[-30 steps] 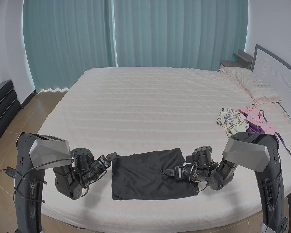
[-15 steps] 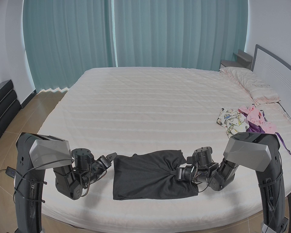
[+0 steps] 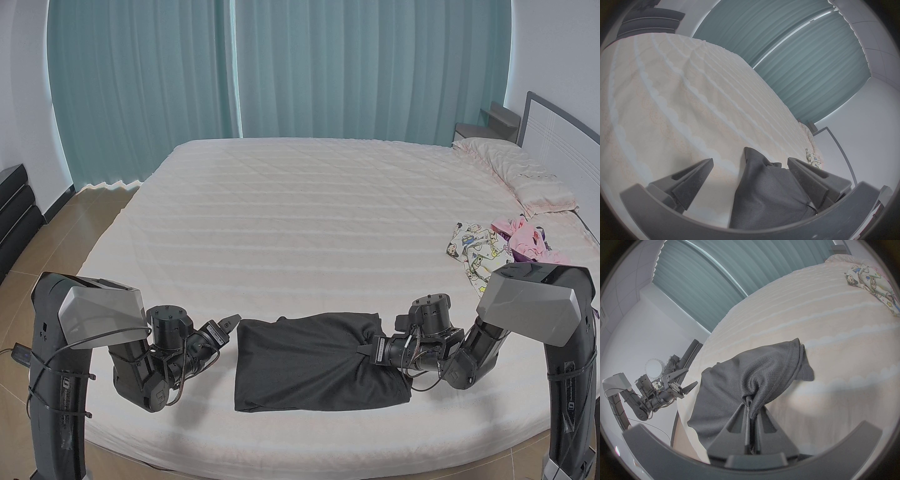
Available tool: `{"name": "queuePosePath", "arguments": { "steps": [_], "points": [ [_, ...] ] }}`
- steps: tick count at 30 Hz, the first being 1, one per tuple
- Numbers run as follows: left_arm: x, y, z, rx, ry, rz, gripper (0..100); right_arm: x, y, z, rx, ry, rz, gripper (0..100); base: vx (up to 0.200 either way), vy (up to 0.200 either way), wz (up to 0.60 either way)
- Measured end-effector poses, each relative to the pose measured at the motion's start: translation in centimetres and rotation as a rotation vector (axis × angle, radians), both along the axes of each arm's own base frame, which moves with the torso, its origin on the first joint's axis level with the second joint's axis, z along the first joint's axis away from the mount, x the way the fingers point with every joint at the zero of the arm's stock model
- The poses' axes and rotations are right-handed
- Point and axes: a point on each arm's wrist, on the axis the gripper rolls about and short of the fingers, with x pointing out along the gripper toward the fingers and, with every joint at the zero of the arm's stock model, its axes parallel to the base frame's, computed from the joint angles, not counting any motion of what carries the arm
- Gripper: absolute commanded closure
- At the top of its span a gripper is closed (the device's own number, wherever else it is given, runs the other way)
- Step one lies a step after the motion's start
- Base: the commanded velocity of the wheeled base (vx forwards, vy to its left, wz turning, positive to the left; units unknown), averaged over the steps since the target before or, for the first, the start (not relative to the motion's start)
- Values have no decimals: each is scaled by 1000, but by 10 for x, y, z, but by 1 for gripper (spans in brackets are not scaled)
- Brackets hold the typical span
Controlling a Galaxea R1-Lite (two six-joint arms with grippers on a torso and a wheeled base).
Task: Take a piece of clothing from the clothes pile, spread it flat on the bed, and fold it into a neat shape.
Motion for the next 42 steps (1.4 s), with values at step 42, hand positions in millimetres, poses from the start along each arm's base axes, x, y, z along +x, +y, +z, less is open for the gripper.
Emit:
{"name": "queuePosePath", "arguments": {
  "steps": [42],
  "points": [
    [-11, -12, 5, 3, 9, -38, 0, -4, -25, -1, -13, 34, -57, 100, 0, -43, 0]
  ]
}}
